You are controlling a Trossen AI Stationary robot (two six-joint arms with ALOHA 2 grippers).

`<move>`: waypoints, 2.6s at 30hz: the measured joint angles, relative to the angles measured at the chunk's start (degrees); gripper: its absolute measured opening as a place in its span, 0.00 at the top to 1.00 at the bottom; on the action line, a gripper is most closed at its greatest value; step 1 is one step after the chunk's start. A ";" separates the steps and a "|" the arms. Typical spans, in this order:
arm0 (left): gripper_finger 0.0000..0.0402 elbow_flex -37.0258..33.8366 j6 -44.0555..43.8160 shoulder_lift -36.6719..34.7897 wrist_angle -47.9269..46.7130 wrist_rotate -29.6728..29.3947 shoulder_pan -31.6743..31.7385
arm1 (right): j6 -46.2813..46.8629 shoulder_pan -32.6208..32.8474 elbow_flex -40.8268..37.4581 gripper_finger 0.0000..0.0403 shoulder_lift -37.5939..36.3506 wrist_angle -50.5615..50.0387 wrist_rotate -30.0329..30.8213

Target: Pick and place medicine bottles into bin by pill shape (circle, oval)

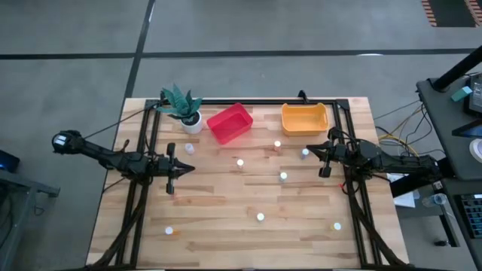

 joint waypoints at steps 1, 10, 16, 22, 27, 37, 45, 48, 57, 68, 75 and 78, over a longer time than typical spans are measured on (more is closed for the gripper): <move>1.00 0.00 0.00 0.00 -0.01 0.01 0.00 | 0.00 0.00 0.00 0.98 0.02 0.00 0.00; 1.00 0.00 0.00 0.04 -0.01 0.01 0.00 | 0.00 0.02 0.00 0.98 0.02 0.00 0.00; 1.00 0.00 0.00 0.04 -0.01 0.01 0.00 | 0.00 0.01 0.00 0.98 0.01 0.00 0.00; 1.00 0.00 0.00 0.04 -0.02 0.00 0.00 | 0.00 0.01 -0.01 0.98 0.01 0.00 0.00; 1.00 0.00 0.39 -0.12 1.56 -1.25 0.01 | 0.00 0.00 -0.02 0.98 0.00 0.00 0.00; 1.00 0.00 -24.80 1.69 18.70 -1.33 0.00 | 38.84 0.00 0.00 0.98 0.09 -0.89 1.57; 1.00 0.00 -24.97 5.71 33.57 -1.33 0.00 | 47.56 0.00 -0.02 0.98 -0.01 -0.93 1.60; 1.00 -0.02 -22.66 7.52 40.24 -1.33 0.00 | 48.51 0.00 0.00 0.98 0.07 -1.25 1.54; 1.00 0.31 -13.51 10.06 45.94 -7.45 0.00 | 49.65 0.00 -0.01 0.98 0.05 0.99 1.54; 1.00 0.76 3.34 11.67 51.53 -27.46 0.17 | 39.19 0.00 0.25 0.98 7.18 22.81 1.80; 1.00 2.03 9.84 11.54 53.46 -26.65 0.33 | 30.03 0.00 9.57 0.98 21.25 22.83 2.59; 1.00 3.38 13.61 11.69 54.72 -24.68 0.33 | 24.33 0.00 14.74 0.98 27.13 22.30 2.58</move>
